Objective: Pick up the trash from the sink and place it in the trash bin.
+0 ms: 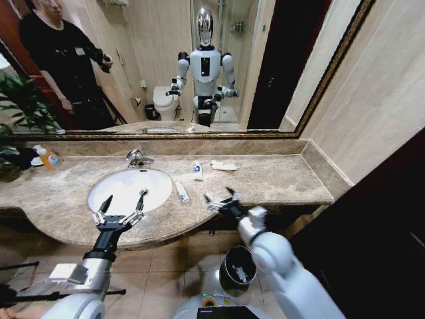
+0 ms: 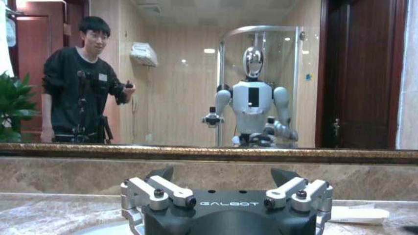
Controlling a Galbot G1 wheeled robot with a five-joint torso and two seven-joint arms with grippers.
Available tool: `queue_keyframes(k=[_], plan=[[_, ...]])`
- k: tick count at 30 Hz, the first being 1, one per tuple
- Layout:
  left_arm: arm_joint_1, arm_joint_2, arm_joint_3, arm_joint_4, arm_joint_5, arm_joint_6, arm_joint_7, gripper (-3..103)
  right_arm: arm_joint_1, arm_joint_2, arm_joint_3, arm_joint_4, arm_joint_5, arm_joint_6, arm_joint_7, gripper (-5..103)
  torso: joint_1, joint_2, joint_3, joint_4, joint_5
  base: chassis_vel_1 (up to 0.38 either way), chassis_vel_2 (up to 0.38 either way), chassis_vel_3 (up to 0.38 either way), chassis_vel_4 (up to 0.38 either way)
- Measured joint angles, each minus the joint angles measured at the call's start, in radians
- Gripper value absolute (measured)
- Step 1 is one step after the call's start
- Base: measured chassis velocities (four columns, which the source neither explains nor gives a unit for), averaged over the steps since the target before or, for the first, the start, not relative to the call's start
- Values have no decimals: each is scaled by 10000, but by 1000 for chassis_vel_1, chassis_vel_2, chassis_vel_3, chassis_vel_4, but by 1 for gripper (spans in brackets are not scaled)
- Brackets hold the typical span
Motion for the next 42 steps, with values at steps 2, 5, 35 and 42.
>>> queue_keyframes(k=[2, 5, 35, 42], plan=[[1, 0, -1, 0, 0, 0, -6, 100, 157, 89, -211, -160, -67, 12, 39, 100, 0, 0, 0, 0, -2, 0, 0, 0, 0], [1, 0, 0, 1, -1, 0, -3, 100, 649, 434, -859, -648, -170, 24, 151, 100, 0, 0, 0, 0, -1, 0, 0, 0, 0], [0, 0, 0, 0, 0, 0, -4, 100, 4106, 1741, -2365, -5363, 938, -122, 1573, 91, -1, 0, 0, -1, 2, 0, 0, 0, 0], [0, 0, 0, 0, 0, 0, -4, 100, 4221, 1448, -2395, -5409, 1057, -333, 1230, 70, -1, 0, -1, -1, 4, 0, 0, 0, 0]])
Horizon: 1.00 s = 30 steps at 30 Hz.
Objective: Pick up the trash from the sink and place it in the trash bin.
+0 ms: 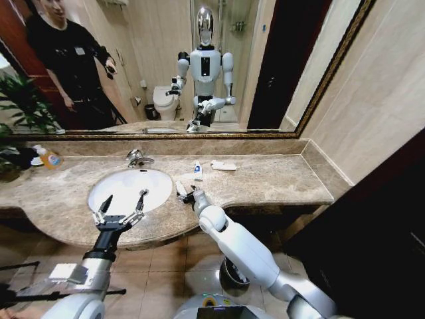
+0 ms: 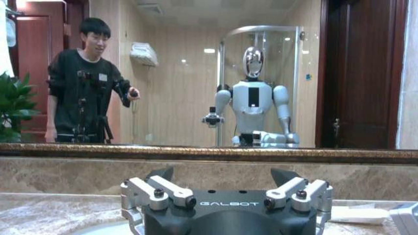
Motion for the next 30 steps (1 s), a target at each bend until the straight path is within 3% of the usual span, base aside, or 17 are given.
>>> queue_keyframes(k=[7, 9, 10, 12, 13, 19, 25, 27, 29, 30], plan=[[0, 0, 0, 0, 0, 0, 0, 100, 186, -165, -161, -146, 53, -80, -172, 37, 0, 0, 0, 0, 0, 0, 0, 0, 0], [0, 0, 0, 0, 0, 0, 0, 100, 200, -180, -171, -146, 64, -79, -180, 37, 0, 0, 0, 0, -1, 0, 0, 0, 0], [0, 0, 0, 0, 0, 0, 0, 100, 219, -210, -169, -143, 106, -67, -195, 30, 0, 0, 0, 1, 0, 0, 0, 0, 0], [0, 0, 0, 0, 0, 0, 0, 100, 223, -236, -106, -116, 174, -27, -196, 30, 0, 0, 0, 1, 0, 0, 0, 0, 0], [0, 0, 0, 0, 0, 0, 0, 100, 214, -274, -6, -58, 226, 37, -193, 24, 0, 0, 0, 1, -1, 0, 0, 0, 0], [1, 0, 0, 0, 0, 0, 0, 100, -32, -624, 627, 642, 453, 187, -189, 23, 0, 0, 0, 2, 1, 0, 0, 0, 0], [0, 0, 0, 0, 0, 0, 2, 100, -941, -1766, 2346, 2127, 1027, 17, -480, 23, 0, 0, -1, 2, 1, 0, 0, 0, 0], [0, 0, 1, 0, 0, 0, 4, 100, -1829, -2731, 3505, 2877, 1273, 54, -771, 23, 1, 0, -1, 0, 6, 0, 0, 0, 0], [0, 0, 0, 0, 0, 0, 1, 100, -2198, -3078, 3952, 3112, 1463, 117, -904, 23, 1, 0, -1, 0, 8, 0, 0, 0, 0], [0, -1, 1, 0, 0, 0, 6, 100, -3030, -3787, 4966, 3493, 2102, 312, -1567, 23, 0, 1, -2, -2, 1, 0, 0, 0, 0]])
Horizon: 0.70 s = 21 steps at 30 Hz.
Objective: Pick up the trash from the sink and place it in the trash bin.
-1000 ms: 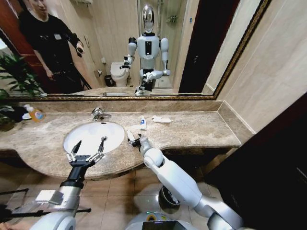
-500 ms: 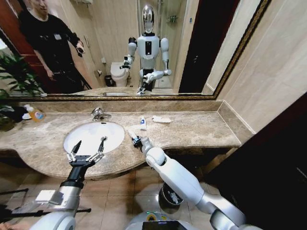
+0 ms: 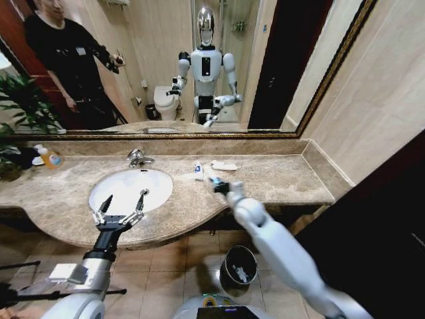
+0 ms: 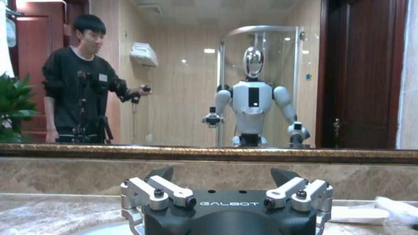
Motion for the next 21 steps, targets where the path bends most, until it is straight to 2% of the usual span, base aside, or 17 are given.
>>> queue_keyframes(k=[1, 2, 3, 6, 7, 9, 10, 11, 13, 14, 16, 18, 19, 20, 21], plan=[[0, 1, 1, 1, 0, 0, 2, 100, -354, -254, 452, 100, 258, 155, -374, 23, 0, 0, 0, 1, 5, 0, 0, 0, 0], [0, 1, 1, 1, 0, 0, 2, 100, -354, -254, 452, 100, 258, 155, -374, 23, 0, 0, 0, 1, 5, 0, 0, 0, 0], [0, 1, -2, 1, 0, 0, -10, 100, -771, -494, 1058, 172, 492, 361, -840, 23, 0, 1, 1, 1, 6, 0, 0, 0, 0], [0, 0, -1, 1, 0, 0, -5, 100, -2782, -915, 3431, 355, 970, 1171, -3187, 23, 0, 1, 0, 1, 4, 0, 0, 0, 0], [0, 0, -1, 1, 0, 0, -5, 100, -2782, -915, 3431, 355, 970, 1171, -3187, 23, 0, 1, 0, 1, 4, 0, 0, 0, 0], [0, 1, 0, 1, 0, 0, -5, 100, -3942, -977, 4878, -113, 999, 1902, -5882, 23, -2, 1, 0, 0, 2, 0, 0, 0, 0], [0, 1, -1, 0, 0, 0, -6, 100, -4187, -931, 5334, -470, 892, 2207, -6845, 23, -3, 2, -1, -2, 0, 0, 0, 0, 0], [0, 1, -1, 0, 0, 0, -6, 100, -4187, -931, 5334, -470, 892, 2207, -6845, 23, -3, 2, -1, -2, 0, 0, 0, 0, 0], [0, 0, 0, 1, 0, 0, -5, 100, -4624, -645, 6332, -1385, 160, 2841, -9358, 23, -2, 1, -1, 1, 4, 0, 0, 0, 0], [0, 1, 0, 1, 0, 0, -6, 100, -4957, -446, 6614, -1714, -123, 3157, -10256, 23, -2, 1, 0, 0, 6, 0, 0, 0, 0], [0, 0, 0, 0, 0, 0, -5, 100, -5095, -357, 6664, -1822, -193, 3317, -10452, 23, -1, 2, 0, 0, 2, 0, 0, 0, 0], [0, 1, 0, 0, 0, 1, -5, 100, -5459, 143, 6637, -2520, -855, 4262, -10974, 23, -1, 1, 0, 0, -1, 0, 0, 0, 0], [0, 1, 0, 0, 0, 1, -5, 100, -5459, 143, 6637, -2520, -855, 4262, -10974, 23, -1, 1, 0, 0, -1, 0, 0, 0, 0], [0, 0, -1, 0, 0, 0, -6, 100, -5486, 314, 6597, -2785, -1242, 4528, -11159, 23, -1, 1, 0, 2, 2, 0, 0, 0, 0], [0, 1, 0, 0, 0, 0, -6, 100, -5483, 664, 6462, -3265, -2139, 4932, -11389, 23, -1, 1, 0, 1, -1, 0, 0, 0, 0]])
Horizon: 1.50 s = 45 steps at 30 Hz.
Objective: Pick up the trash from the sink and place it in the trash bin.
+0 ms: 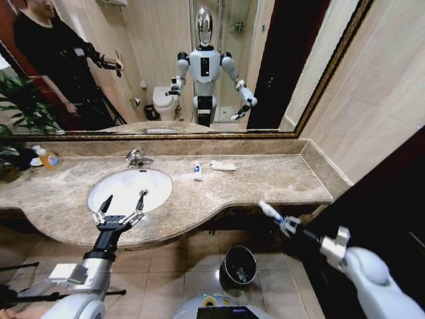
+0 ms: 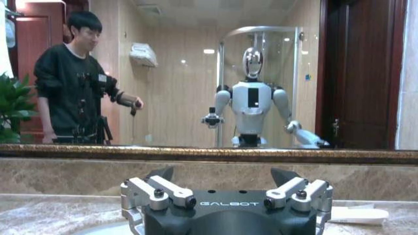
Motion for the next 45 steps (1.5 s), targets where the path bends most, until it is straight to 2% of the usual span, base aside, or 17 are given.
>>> queue_keyframes(k=[3, 5, 6, 9, 10, 12, 17, 20, 23, 26, 31, 33, 34, 37, 40, 43, 45], plan=[[0, 0, 0, 0, 0, 0, 0, 100, 98, 476, -521, -626, -1028, 469, 356, 23, -1, 0, 0, -1, -4, 0, 0, 0, 0], [0, 0, -1, 0, 1, 0, -2, 100, 331, 908, -1197, -1228, -1677, 922, 1612, 23, 1, 0, 1, 1, -2, 0, 0, 0, 0], [0, 0, -1, 0, 1, 0, -2, 100, 331, 908, -1197, -1228, -1677, 922, 1612, 23, 1, 0, 1, 1, -2, 0, 0, 0, 0], [0, 0, 0, 0, 0, 0, -1, 100, 975, 1954, -1817, -2420, -2974, 1051, 3448, 23, 2, -2, 1, 3, -1, 0, 0, 0, 0], [0, 0, 0, 0, 0, 0, -1, 100, 975, 1954, -1817, -2420, -2974, 1051, 3448, 23, 2, -2, 1, 3, -1, 0, 0, 0, 0], [0, 0, 0, 0, 0, 0, 0, 100, 1317, 2600, -1987, -3207, -4049, 1122, 4022, 23, 2, -2, 1, 3, -3, 0, 0, 0, 0], [0, 0, 0, 0, 0, 0, 0, 100, 1615, 3127, -1899, -4046, -5364, 1177, 4121, 23, 2, -2, 1, 1, -5, 0, 0, 0, 0], [0, 0, 0, 0, 0, 0, -1, 100, 1731, 3229, -1871, -4392, -5625, 1238, 4207, 23, 2, -2, 1, 1, -5, 0, 0, 0, 0], [-1, 0, 0, 0, 0, 0, -1, 100, 1842, 3365, -1882, -4538, -5724, 1252, 4408, 20, 2, -2, 1, 1, -4, 0, 0, 0, 0], [0, 0, 0, 0, 0, 0, -1, 100, 1919, 3492, -1904, -4555, -5730, 1246, 4592, 27, 2, -2, 1, 2, 0, 0, 0, 0, 0], [0, 0, 0, 0, 0, 0, 0, 100, 1758, 3508, -1934, -4176, -5674, 773, 4485, 48, 2, -2, 1, 2, -2, 0, 0, 0, 0], [0, 0, 0, 0, 0, 0, 0, 100, 1724, 3487, -1933, -4143, -5673, 745, 4425, 48, 2, -2, 1, 1, -3, 0, 0, 0, 0], [0, 0, 0, 0, 0, 0, -1, 100, 1670, 3447, -1920, -4093, -5673, 725, 4292, 60, 2, -2, 1, 1, -3, 0, 0, 0, 0], [0, 0, 0, 0, 0, 0, 0, 100, 1572, 3435, -1895, -3968, -5585, 820, 4191, 71, 2, -2, 1, 1, -1, 0, 0, 0, 0], [0, 0, 0, 0, 0, 0, 0, 100, 1445, 3425, -1881, -3612, -5248, 871, 4150, 76, 2, -2, 1, 1, 0, 0, 0, 0, 0], [0, 0, 0, 0, 0, 0, -1, 100, 1203, 3206, -1716, -2403, -4128, 757, 4029, 91, 1, -2, 1, 0, -2, 0, 0, 0, 0], [0, 0, 0, 0, 0, 0, 0, 100, 1051, 3035, -1461, -891, -2962, 223, 4120, 99, 2, -2, 1, 2, 0, 0, 0, 0, 0]])
